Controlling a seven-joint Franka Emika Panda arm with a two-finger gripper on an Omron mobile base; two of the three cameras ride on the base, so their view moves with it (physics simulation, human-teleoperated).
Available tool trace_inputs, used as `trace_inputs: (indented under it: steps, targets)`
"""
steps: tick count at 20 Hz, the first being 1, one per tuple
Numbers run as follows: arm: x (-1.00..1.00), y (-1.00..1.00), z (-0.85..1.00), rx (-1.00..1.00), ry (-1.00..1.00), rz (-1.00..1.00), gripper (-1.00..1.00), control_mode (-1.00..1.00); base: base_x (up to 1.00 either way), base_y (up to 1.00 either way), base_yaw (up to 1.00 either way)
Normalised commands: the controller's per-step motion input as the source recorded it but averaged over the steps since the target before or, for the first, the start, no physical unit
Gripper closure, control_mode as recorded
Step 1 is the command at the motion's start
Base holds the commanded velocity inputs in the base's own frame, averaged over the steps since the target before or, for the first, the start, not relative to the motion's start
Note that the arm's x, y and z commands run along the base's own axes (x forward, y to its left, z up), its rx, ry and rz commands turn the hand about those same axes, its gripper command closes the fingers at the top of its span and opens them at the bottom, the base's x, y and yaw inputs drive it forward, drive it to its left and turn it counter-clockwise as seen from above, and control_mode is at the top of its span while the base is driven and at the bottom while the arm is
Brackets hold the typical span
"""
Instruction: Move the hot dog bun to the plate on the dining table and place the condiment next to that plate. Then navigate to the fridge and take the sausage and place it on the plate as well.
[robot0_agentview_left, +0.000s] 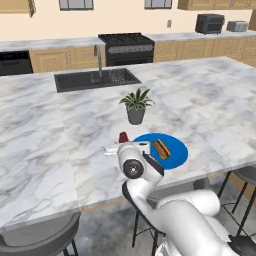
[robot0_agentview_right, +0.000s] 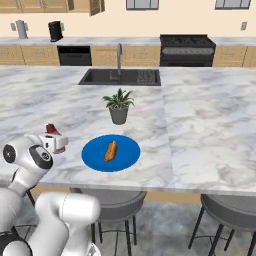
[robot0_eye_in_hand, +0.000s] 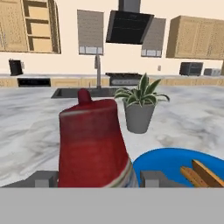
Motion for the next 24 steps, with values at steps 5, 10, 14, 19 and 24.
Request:
trace_inputs:
  steps: [5,10,14,19,24]
  targets:
    - [0.39,0.12,-0.52,0.01,-0.05,0.01,1.00,-1.00,0.00,0.00,0.00]
    - [0.32,0.11,-0.53,0.13,-0.14,0.00,1.00,-1.00,0.00,0.00,0.00]
    - [0.33,0.00,-0.34,0.16,-0.06,0.01,1.00,-1.00,0.00,0.00,0.00]
    - [0.27,0.00,-0.13,0.06,0.00,0.00,1.00,-1.00,0.00,0.00,0.00]
    - [0.18,0.02,-0.11,0.00,0.00,0.00,1.00,-1.00,0.00,0.00,0.00]
